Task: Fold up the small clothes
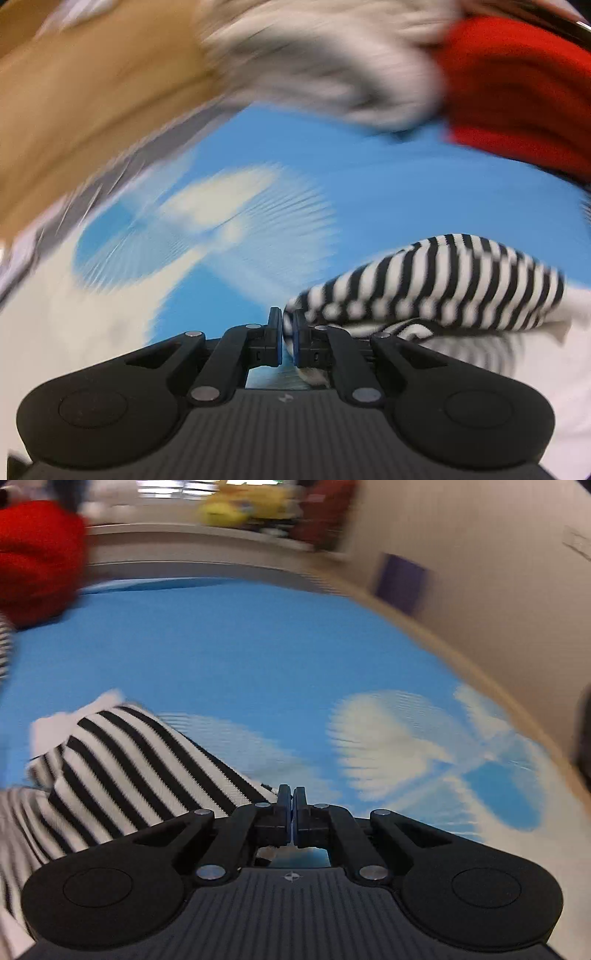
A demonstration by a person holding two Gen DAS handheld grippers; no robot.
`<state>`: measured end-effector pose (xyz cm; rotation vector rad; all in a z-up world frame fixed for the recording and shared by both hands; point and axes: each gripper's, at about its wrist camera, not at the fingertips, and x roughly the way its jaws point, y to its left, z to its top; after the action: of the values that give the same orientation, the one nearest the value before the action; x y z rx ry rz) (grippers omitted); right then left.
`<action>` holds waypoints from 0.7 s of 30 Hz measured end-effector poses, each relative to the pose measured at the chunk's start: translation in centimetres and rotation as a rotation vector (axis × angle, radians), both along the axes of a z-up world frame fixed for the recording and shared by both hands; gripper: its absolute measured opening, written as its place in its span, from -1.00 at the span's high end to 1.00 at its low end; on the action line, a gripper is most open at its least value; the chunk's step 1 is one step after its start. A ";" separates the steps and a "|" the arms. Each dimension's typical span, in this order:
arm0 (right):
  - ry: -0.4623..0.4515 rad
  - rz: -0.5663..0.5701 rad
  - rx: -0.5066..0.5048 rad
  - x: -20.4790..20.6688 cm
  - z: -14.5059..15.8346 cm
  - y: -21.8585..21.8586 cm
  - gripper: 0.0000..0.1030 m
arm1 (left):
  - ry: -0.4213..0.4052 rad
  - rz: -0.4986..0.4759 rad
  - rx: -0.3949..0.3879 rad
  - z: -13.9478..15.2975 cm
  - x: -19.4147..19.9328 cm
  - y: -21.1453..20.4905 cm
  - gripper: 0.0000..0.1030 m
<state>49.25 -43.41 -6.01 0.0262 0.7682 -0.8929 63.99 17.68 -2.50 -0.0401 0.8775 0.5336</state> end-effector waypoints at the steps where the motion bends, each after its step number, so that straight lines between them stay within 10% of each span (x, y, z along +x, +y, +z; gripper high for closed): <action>1: 0.025 -0.031 -0.007 -0.6 -0.4 -0.9 1.00 | 0.010 0.058 0.000 -0.6 -0.6 1.8 0.93; 3: 0.059 -0.061 -0.036 -1.1 -1.4 -1.5 1.00 | 0.050 0.115 0.091 -2.1 -1.5 3.6 0.91; 6: 0.093 -0.091 0.024 -1.5 -2.4 -2.3 0.93 | 0.077 0.077 -0.038 -3.2 -2.8 4.7 0.63; 10: 0.019 0.004 0.201 -4.6 -1.4 -0.5 0.37 | 0.050 -0.063 -0.093 -2.0 -7.6 1.3 -0.77; 13: 0.006 0.177 0.233 -8.8 0.2 3.9 -0.24 | 0.022 -0.220 -0.146 -0.7 -13.4 -2.5 -0.85; 21: 0.018 0.509 0.453 -22.4 4.7 17.2 -0.49 | 0.120 -0.393 -0.231 1.2 -28.4 -9.1 -0.99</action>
<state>26.82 -26.25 -1.36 0.2135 0.9272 -0.2270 35.55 8.55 -1.30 -0.0447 1.0306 0.0660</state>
